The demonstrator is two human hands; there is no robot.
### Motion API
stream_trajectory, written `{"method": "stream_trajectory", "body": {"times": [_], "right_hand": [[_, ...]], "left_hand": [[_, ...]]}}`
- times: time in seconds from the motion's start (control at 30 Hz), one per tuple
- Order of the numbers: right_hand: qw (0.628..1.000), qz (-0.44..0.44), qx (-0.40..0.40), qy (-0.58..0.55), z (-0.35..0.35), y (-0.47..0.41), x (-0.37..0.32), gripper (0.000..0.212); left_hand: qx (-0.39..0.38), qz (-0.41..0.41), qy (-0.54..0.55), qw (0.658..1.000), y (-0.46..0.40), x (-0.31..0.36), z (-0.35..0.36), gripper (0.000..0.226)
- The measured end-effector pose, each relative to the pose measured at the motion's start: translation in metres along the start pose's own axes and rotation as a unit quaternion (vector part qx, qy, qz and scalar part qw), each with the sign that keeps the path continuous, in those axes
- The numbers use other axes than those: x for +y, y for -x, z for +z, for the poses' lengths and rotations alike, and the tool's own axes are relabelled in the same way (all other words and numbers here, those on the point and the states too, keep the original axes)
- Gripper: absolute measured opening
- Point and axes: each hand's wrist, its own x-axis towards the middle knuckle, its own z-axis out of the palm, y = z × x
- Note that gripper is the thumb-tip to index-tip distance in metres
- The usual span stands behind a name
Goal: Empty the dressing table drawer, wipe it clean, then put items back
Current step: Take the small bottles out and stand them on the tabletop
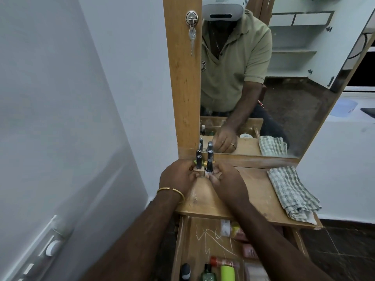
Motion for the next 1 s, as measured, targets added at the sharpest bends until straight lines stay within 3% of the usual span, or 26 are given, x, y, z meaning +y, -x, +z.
{"method": "stream_trajectory", "body": {"times": [0.4, 0.67, 0.8, 0.9, 1.0], "right_hand": [[1.0, 0.008, 0.004, -0.001, -0.022, 0.026, -0.018, 0.035], [1.0, -0.012, -0.012, -0.016, -0.029, 0.08, -0.029, 0.038], [0.998, -0.019, -0.064, -0.024, -0.028, 0.111, -0.028, 0.026], [0.989, -0.018, -0.149, -0.016, -0.027, 0.13, -0.026, 0.015], [0.972, -0.013, -0.235, 0.013, -0.025, 0.142, -0.023, 0.011]], "left_hand": [[-0.016, -0.033, -0.009, 0.999, 0.029, 0.002, -0.022, 0.032], [-0.079, -0.02, -0.015, 0.997, 0.081, 0.005, -0.045, 0.022], [-0.187, 0.019, -0.001, 0.982, 0.114, 0.006, -0.05, 0.006], [-0.278, 0.049, -0.016, 0.959, 0.137, 0.006, -0.05, 0.011], [-0.314, 0.049, -0.039, 0.947, 0.153, 0.006, -0.042, 0.019]]}}
